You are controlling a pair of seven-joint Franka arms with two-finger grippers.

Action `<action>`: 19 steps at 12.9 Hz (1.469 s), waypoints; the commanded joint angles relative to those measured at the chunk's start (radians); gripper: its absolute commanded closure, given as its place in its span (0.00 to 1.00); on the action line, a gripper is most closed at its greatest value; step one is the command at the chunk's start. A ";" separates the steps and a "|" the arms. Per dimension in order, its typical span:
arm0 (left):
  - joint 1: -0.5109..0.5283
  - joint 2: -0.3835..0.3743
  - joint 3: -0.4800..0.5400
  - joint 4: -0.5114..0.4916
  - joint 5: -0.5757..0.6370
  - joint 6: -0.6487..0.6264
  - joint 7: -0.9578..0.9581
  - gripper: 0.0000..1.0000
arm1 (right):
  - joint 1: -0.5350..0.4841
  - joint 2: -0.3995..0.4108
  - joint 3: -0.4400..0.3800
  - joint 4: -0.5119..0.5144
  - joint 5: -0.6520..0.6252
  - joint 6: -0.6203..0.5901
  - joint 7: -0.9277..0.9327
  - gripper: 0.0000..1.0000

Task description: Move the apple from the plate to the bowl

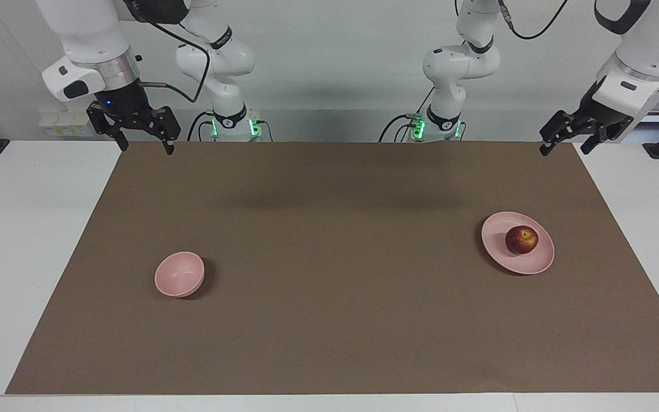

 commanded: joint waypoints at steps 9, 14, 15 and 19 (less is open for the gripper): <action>0.052 -0.013 -0.001 -0.357 0.004 0.424 0.064 0.00 | -0.008 -0.008 0.003 -0.010 0.002 0.002 -0.017 0.00; 0.060 0.047 0.001 -0.438 0.006 0.593 0.093 0.00 | -0.008 -0.008 0.003 -0.010 0.002 0.002 -0.017 0.00; 0.060 0.070 0.001 -0.453 0.007 0.628 0.093 0.00 | -0.008 -0.008 0.003 -0.010 0.002 0.002 -0.017 0.00; 0.060 0.140 0.001 -0.506 0.007 0.768 0.093 0.00 | -0.008 -0.010 0.003 -0.010 0.002 0.002 -0.017 0.00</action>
